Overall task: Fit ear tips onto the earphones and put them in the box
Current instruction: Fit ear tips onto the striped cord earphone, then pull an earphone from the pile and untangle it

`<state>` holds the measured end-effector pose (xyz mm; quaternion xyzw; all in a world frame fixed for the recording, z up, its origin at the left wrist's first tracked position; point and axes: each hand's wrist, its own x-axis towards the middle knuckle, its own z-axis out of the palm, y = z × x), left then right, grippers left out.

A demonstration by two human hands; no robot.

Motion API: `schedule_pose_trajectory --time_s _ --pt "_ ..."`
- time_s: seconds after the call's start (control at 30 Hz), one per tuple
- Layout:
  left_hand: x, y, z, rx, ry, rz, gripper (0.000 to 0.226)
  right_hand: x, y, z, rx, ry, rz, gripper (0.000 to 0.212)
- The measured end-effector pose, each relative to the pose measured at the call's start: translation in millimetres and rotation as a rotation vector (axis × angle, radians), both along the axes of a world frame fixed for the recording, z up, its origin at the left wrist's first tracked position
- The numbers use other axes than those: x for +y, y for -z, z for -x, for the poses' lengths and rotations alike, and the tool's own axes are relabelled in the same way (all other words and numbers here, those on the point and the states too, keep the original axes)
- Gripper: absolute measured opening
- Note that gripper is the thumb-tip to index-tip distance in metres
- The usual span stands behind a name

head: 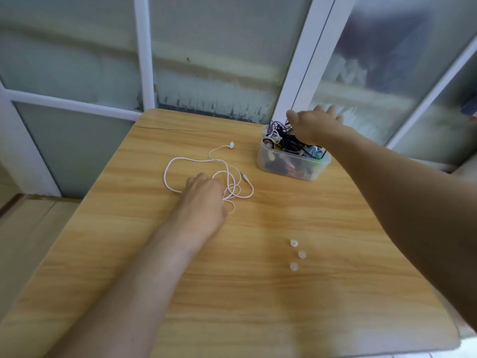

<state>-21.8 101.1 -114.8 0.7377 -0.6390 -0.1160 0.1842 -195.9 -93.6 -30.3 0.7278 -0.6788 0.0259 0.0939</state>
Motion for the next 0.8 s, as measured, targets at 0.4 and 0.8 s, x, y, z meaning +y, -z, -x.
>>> schedule_pose_trajectory --time_s 0.4,0.8 --pt "17.4 -15.9 -30.3 0.748 -0.109 0.029 0.014 127.7 54.7 -25.5 -0.326 -0.701 -0.392 0.048" --pt "26.5 -6.3 -43.4 0.381 -0.168 0.164 0.006 114.1 56.9 -32.0 -0.489 -0.497 -0.153 0.052"
